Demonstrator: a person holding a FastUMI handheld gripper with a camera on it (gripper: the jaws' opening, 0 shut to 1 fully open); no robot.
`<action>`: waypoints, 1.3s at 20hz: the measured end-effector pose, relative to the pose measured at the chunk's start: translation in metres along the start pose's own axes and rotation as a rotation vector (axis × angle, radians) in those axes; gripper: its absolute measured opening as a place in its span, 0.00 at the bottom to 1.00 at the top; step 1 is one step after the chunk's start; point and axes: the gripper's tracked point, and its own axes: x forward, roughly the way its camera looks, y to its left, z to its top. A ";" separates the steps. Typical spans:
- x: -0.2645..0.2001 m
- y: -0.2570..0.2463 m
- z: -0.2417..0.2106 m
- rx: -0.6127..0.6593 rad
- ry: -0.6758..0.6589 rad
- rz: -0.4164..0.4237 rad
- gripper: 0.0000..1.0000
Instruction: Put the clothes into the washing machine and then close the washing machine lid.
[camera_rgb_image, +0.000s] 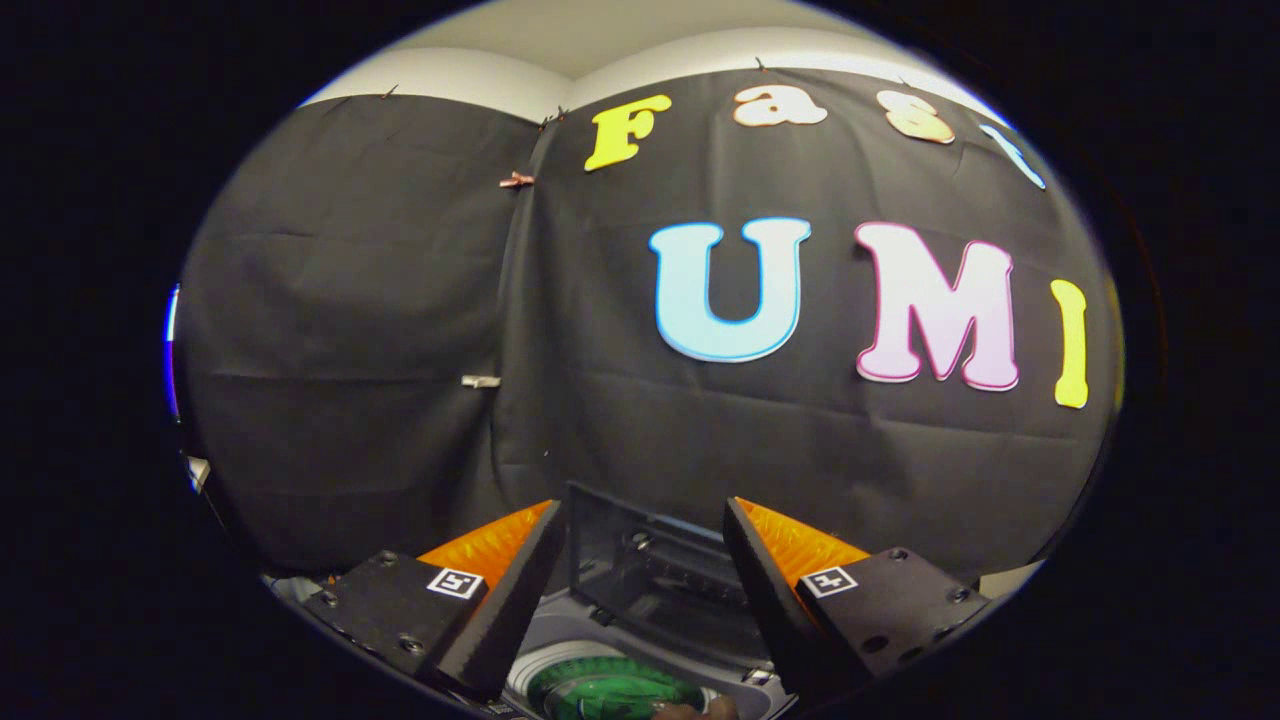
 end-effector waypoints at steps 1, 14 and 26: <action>0.002 -0.011 0.006 0.010 -0.024 -0.037 0.99; 0.018 -0.124 0.001 0.117 -0.028 -0.423 0.99; 0.032 -0.161 -0.057 0.173 0.164 -0.544 0.99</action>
